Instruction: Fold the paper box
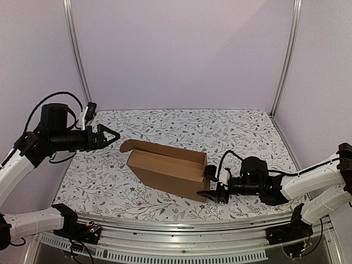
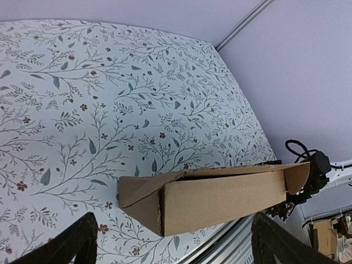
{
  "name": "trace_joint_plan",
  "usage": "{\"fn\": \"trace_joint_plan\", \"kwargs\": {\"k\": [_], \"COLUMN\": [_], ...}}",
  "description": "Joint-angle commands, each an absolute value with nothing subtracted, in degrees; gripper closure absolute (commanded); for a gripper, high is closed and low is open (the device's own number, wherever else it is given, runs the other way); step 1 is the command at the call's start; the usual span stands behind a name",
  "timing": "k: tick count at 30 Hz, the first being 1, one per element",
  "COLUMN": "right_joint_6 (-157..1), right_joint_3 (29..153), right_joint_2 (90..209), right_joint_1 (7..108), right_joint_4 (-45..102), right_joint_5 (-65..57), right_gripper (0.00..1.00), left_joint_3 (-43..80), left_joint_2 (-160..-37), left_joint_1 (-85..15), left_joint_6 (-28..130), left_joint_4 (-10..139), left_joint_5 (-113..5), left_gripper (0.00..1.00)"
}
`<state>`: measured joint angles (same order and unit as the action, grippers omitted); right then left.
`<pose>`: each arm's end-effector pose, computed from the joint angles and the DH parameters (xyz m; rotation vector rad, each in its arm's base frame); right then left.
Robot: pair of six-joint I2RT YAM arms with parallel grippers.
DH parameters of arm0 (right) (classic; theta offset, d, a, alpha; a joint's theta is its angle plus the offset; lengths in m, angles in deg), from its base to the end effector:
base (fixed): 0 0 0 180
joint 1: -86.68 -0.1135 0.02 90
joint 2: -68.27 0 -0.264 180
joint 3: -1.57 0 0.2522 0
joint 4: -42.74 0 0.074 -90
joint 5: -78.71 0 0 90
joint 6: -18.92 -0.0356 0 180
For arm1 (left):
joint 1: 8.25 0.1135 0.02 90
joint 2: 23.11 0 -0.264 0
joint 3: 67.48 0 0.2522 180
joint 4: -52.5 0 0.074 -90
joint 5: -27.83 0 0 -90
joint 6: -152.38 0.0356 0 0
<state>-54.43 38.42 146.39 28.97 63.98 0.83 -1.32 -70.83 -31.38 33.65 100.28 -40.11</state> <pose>0.1312 0.2216 0.1682 -1.3053 1.4790 0.6784 0.1556 -0.0810 0.3362 0.1412 2.1794 -0.9355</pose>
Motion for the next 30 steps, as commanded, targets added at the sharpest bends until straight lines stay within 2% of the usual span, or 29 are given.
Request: {"fn": "trace_joint_plan", "kwargs": {"k": [1, 11, 30], "right_joint_6": [-57.25, -58.65, -60.78], "right_joint_3": [37.02, 36.03, 36.25], "right_joint_2": [148.63, 149.68, 150.66], "right_joint_1": [30.29, 30.78, 30.76], "right_joint_4": [72.86, 74.77, 74.43], "right_joint_5": [3.57, 4.53, 6.65], "right_gripper": [0.63, 0.63, 0.64], "left_joint_3": [-3.48, -1.52, 4.61], "left_joint_2": [-73.86, -81.09, -88.77], "left_joint_1": [-31.59, -34.8, -37.95], "left_joint_6": [34.42, 39.11, 45.44], "left_joint_4": [98.93, 99.24, 101.64], "left_joint_5": [-36.56, -42.61, -46.14], "left_gripper": [0.07, 0.22, 0.67]}}
